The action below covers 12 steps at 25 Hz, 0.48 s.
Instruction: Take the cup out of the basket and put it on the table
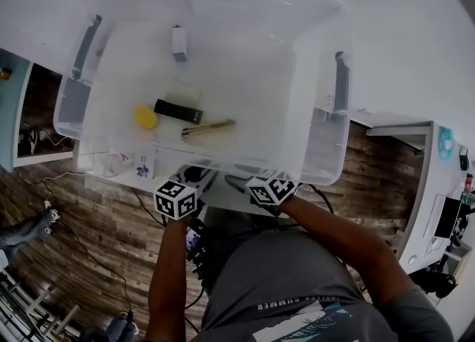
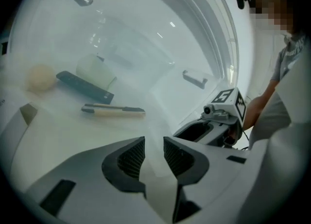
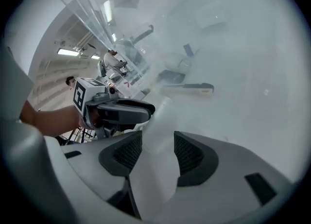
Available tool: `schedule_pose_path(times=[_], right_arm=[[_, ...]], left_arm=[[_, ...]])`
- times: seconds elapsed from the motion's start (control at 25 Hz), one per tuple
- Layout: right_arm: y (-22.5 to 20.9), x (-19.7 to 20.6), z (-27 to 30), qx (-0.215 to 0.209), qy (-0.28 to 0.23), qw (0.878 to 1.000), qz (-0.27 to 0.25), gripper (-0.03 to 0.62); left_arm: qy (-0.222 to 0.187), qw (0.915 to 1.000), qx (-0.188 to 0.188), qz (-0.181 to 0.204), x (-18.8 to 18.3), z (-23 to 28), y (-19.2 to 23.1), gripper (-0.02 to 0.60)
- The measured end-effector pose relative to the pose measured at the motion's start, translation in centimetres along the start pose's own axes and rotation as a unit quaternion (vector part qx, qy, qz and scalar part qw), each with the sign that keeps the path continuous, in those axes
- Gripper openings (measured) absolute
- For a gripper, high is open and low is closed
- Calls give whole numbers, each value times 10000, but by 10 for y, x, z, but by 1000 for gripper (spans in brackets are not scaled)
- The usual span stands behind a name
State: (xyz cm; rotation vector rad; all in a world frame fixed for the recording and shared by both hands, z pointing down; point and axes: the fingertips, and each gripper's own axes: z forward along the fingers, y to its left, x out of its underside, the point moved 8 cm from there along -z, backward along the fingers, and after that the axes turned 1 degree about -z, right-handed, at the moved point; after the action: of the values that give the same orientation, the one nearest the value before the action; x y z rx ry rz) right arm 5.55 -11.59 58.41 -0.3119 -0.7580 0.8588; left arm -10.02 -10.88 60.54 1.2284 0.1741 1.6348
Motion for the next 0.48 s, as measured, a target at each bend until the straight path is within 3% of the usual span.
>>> schedule_pose_path(times=[0.28,0.48], right_arm=[[-6,2,5,-138,-302,9994,85,202],[4,2,-1,67,-284,9921,-1223,202]], left_arm=[[55,9971,752,-28,-8,4,4,110],[144,9906,1117,770,-10,-3,-1,110]])
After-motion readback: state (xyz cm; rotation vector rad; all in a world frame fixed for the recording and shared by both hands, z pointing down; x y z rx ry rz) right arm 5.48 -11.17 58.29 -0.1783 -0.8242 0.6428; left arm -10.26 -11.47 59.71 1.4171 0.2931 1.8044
